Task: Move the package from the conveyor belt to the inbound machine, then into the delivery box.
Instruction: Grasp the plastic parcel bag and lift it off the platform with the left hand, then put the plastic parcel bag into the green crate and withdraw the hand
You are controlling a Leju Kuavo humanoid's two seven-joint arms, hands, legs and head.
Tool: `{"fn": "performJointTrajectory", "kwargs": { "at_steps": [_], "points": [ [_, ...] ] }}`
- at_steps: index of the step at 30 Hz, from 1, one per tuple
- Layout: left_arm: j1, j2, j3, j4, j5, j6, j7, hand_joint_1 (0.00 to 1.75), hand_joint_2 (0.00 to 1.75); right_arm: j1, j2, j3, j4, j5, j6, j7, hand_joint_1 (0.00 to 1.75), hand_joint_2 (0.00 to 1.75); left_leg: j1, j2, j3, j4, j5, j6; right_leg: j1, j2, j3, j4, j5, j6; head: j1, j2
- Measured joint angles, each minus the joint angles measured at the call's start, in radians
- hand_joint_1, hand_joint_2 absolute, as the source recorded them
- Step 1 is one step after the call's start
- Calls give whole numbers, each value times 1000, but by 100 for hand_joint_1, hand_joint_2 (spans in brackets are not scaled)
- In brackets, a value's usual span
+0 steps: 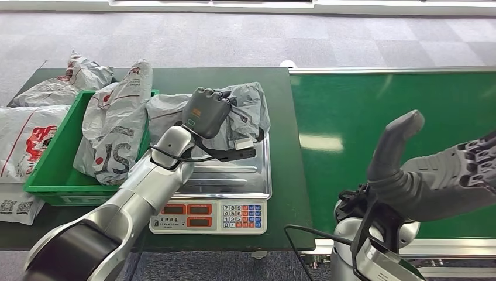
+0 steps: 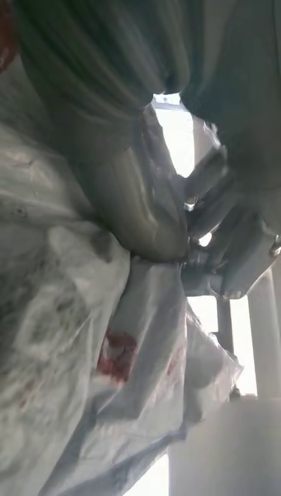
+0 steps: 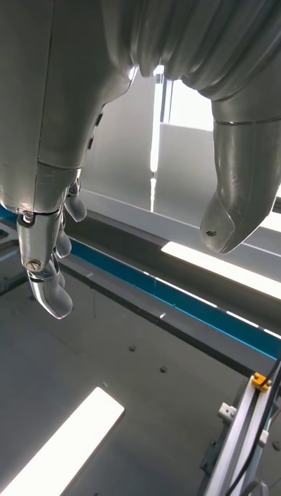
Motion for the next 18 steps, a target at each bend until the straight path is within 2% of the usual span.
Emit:
{"fn": "performJointTrajectory", "kwargs": {
  "at_steps": [5,12,14,18],
  "points": [
    [12,62,27,-140,-144,45,140,175,175,0,0,-3,0,-2,0,0,0,175,0,0,0,0,0,0,0,0,0,0,0,0,0,0],
    [40,110,55,-260,-197,46,178,175,175,0,0,-3,0,-3,0,0,0,175,0,0,-1,0,0,0,0,0,0,0,0,0,0,0],
    [54,124,64,-292,-233,46,213,175,175,0,0,-3,0,-3,0,0,0,175,0,0,-1,0,0,0,0,0,-1,0,0,0,0,0],
    [63,185,65,-341,-260,34,383,175,175,1,0,-5,0,-2,0,0,0,175,0,1,0,0,0,0,0,1,-1,0,0,0,0,0]
  ]
}}
